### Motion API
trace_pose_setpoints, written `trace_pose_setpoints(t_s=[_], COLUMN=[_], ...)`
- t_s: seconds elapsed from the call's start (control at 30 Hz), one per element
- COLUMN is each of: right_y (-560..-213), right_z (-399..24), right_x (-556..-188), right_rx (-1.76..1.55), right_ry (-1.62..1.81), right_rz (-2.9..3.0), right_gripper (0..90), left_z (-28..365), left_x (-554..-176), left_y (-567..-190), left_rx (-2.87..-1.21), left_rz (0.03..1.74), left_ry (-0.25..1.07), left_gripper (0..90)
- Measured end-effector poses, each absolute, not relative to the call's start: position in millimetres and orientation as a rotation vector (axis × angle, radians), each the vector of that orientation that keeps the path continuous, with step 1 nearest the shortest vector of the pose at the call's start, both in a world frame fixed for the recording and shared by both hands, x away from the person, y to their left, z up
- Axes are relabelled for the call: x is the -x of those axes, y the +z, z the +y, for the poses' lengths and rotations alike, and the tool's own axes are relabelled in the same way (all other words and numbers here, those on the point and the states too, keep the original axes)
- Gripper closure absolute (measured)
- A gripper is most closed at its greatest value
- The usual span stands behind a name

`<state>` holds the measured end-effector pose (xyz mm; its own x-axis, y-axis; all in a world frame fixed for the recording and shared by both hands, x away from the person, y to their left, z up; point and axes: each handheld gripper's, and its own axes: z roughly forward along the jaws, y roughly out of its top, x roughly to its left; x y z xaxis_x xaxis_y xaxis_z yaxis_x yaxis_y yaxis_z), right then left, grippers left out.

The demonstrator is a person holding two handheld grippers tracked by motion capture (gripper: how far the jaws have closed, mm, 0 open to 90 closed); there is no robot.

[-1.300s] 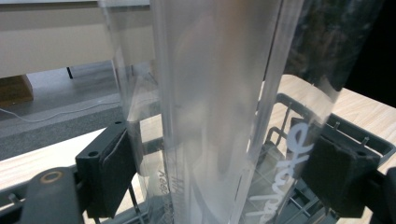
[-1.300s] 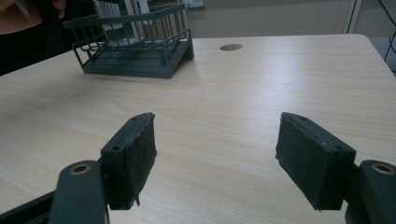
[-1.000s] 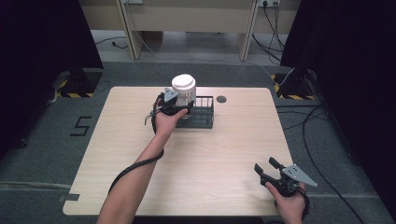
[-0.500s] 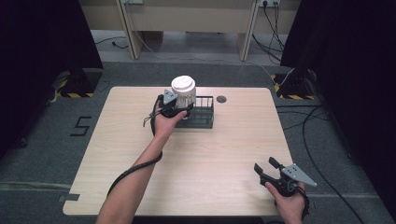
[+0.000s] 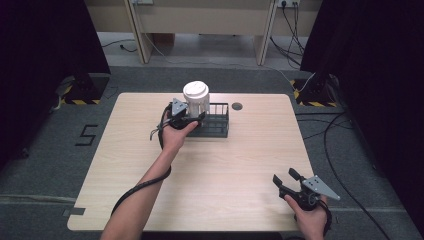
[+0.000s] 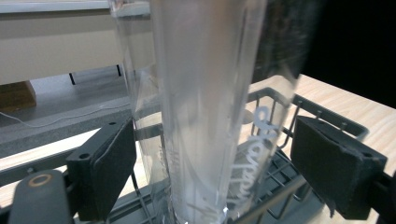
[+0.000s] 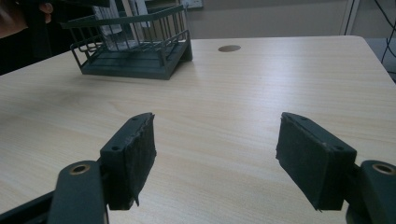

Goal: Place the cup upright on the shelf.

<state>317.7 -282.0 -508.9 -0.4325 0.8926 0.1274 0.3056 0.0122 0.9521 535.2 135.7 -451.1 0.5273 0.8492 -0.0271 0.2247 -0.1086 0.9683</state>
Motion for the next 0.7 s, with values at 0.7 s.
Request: trace_pose_setpoints(t_s=[0.7], right_y=[-508.5], right_z=[-281.3], right_x=[-318.0], right_rx=[-1.232], right_ry=[1.426], right_rz=[1.762], right_gripper=[28.7], left_z=[161.2], left_x=[-502.3], left_y=[-444.5], left_rx=[-1.641], left_rz=[0.876], left_ry=[0.706], left_gripper=[14.3])
